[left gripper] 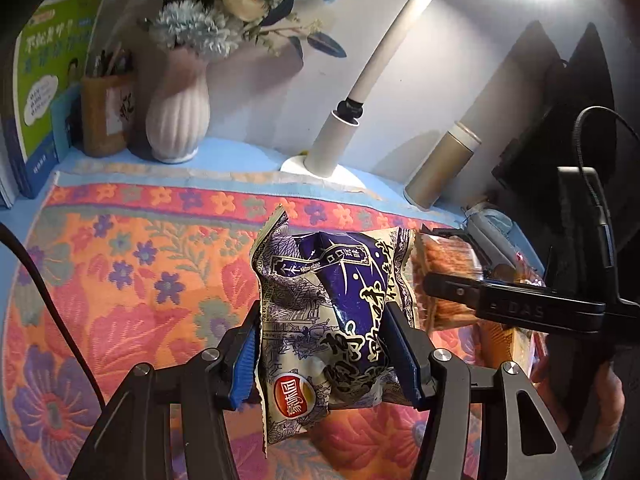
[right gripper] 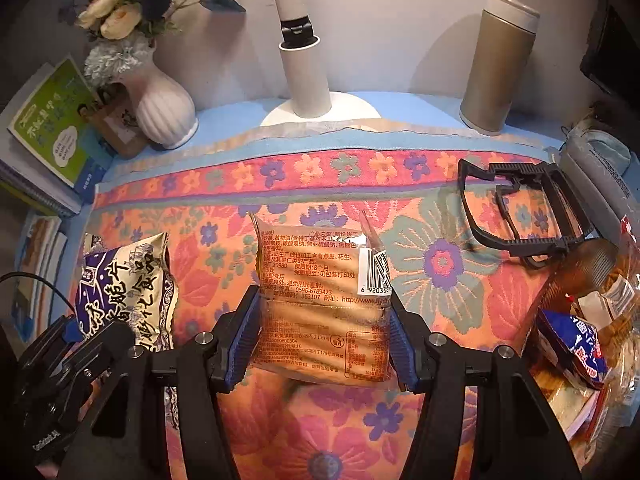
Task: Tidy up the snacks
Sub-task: 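Lift both bags and carry them over the glass plate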
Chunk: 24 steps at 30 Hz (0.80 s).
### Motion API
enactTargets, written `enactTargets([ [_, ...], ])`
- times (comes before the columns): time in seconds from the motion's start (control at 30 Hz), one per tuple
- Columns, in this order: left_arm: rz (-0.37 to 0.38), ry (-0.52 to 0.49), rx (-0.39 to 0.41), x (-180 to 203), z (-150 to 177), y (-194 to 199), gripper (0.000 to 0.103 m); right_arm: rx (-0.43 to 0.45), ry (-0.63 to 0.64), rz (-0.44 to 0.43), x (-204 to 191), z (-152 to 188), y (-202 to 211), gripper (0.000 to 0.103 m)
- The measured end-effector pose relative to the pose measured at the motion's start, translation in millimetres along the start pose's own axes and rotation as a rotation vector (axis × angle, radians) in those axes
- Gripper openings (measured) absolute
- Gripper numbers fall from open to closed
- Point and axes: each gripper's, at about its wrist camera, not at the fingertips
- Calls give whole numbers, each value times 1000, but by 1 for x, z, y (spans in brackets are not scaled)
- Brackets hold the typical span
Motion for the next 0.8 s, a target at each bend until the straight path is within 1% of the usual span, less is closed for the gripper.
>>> enactTargets([
  [0.1,-19,-15,19,4,1,14,55,34,-3,-22,-3,10,20,57],
  [0.13,-26,-20,26,5,1,18,55,42,-2,-24,-11,9,18,57],
  [0.2,-39,-30,42,7,1,28,55,69,-3,-34,-14,12,31,57],
  [0.4,-95,-68,97,17,3,51,56,143,-7,-56,-11,24,64,57],
  [0.47,-103,-82,115,24,3,57,55,165,-12,-62,-8,29,76,57],
  [0.63,-79,-133,170,45,-5,70,55,227,-36,-48,8,44,109,57],
  [0.8,-25,-196,194,77,-15,70,56,299,-103,-1,43,59,145,57],
])
Point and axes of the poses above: each gripper's, at about its wrist camera, not at the fingertips, and y roughly against the way its jaws point, x to its right, z to its underside, and after that the axes turned 4 degrees about z, right-handed
